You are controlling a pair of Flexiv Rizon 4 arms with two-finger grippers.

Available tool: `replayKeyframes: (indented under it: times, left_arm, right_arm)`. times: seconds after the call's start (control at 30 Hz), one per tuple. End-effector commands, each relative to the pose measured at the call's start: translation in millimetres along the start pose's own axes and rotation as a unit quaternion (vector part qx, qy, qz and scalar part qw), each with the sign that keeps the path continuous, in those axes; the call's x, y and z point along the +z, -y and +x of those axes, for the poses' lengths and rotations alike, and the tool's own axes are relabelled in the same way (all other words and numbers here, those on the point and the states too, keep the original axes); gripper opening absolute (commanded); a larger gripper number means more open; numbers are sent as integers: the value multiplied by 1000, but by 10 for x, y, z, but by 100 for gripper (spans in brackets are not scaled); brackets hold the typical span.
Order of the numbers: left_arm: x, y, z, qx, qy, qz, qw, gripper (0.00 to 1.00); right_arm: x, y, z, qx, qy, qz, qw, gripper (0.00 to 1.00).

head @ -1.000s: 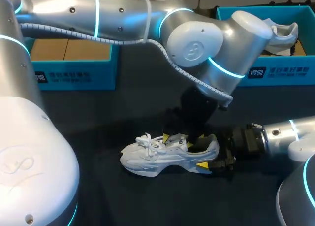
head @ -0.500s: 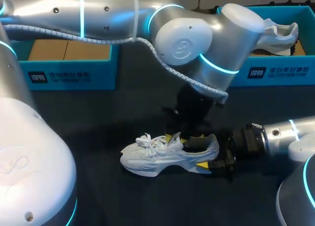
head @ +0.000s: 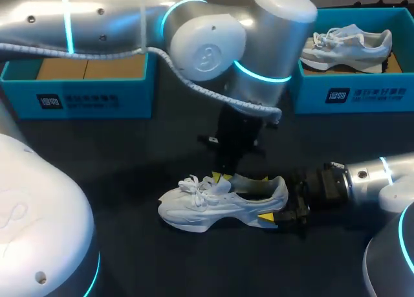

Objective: Take the shoe out of the shoebox, open the shoe tongue, remove and reinsert the insole, then place the shoe into the shoebox

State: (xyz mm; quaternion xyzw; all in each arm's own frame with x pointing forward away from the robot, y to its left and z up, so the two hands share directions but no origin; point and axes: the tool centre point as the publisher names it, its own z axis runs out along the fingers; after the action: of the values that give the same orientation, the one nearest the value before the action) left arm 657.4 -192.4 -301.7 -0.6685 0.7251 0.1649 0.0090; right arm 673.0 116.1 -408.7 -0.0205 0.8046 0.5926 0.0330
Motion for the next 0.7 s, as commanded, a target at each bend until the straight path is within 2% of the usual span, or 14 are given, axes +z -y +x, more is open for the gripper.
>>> replayKeyframes:
  times: [0.03,0.07,0.1,0.13,0.2,0.33,0.7]
  left_arm:
    - [1,-114,-322,-8,-171,40,984,0]
    - [1,-114,-322,-8,-171,40,984,0]
    - [19,-116,-410,-3,-211,48,976,0]
    - [32,-114,-444,-6,-225,62,972,0]
    - [52,-99,-500,-3,-251,54,967,0]
    - [132,-55,-648,0,-299,72,952,0]
    - [411,29,-821,-6,-329,62,942,0]
  right_arm:
    - [16,-1,22,0,0,3,1000,0]
    - [16,-1,22,0,0,3,1000,0]
    - [16,-1,22,0,0,3,1000,0]
    - [16,-1,22,0,0,3,1000,0]
    - [16,-1,22,0,0,3,1000,0]
    - [16,-1,22,0,0,3,1000,0]
    - [16,-1,22,0,0,3,1000,0]
